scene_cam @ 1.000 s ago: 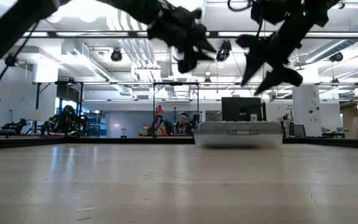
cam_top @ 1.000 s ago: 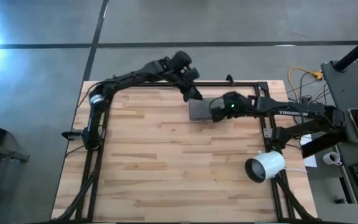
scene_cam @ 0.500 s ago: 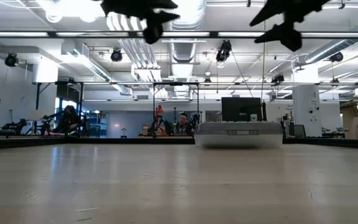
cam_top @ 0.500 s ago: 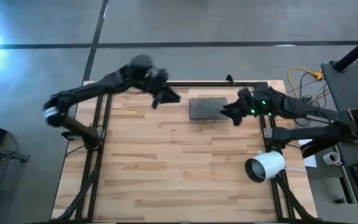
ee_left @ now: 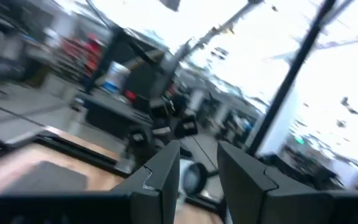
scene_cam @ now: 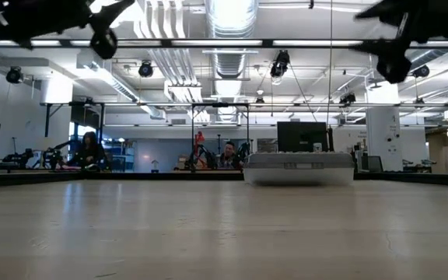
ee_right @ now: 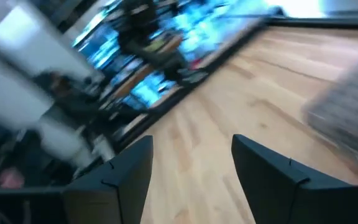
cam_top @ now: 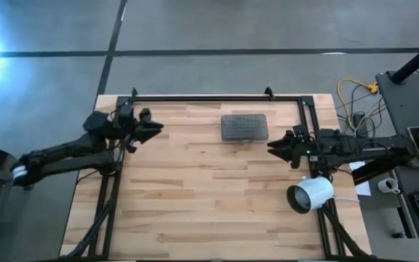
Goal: Pick & place school supplies into a supply box
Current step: Return to Home Position
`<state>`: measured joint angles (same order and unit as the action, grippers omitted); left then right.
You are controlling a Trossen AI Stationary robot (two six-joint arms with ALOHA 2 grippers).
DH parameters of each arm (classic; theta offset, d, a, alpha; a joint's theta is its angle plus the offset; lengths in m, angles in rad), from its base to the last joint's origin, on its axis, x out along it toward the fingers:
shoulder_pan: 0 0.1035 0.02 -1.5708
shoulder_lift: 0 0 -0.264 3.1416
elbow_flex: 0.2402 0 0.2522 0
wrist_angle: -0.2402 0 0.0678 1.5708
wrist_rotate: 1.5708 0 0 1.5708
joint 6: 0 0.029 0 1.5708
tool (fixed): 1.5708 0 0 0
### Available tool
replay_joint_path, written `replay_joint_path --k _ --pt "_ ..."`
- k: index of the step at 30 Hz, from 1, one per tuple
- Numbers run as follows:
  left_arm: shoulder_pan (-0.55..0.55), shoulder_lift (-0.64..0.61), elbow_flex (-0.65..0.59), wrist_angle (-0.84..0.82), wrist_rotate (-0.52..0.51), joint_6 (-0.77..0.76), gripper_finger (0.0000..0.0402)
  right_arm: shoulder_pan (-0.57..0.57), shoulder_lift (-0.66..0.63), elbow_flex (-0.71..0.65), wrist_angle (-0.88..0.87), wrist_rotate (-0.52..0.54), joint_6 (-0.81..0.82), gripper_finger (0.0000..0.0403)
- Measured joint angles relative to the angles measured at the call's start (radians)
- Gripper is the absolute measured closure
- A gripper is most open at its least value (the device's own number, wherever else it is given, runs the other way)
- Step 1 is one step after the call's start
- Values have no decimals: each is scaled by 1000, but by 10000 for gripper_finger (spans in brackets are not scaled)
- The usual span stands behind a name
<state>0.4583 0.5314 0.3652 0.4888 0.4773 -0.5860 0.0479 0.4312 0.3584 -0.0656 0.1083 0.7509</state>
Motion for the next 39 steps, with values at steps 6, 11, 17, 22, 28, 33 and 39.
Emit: replay_joint_path --k 6,11,17,22,28,33,39 --pt "-1 -233 -187 24 -64 -106 309 7 -11 -159 393 -37 -256 193" --pt "-21 -408 -350 145 -56 -109 309 11 7 -321 798 -131 -475 193" --pt "-27 -525 -317 -145 -40 -31 309 11 15 -349 751 -125 -417 193" --pt "-27 -501 -319 -122 -36 -27 309 11 15 -349 753 -126 -432 193" --pt "-26 -413 -327 -138 -34 -26 309 11 18 -349 751 -132 -397 193" --pt "-165 -400 -327 -190 -99 -25 309 11 18 -349 750 -132 -396 193" --pt "-371 -461 -355 -203 -116 -25 309 11 -141 -348 662 -134 -396 193"
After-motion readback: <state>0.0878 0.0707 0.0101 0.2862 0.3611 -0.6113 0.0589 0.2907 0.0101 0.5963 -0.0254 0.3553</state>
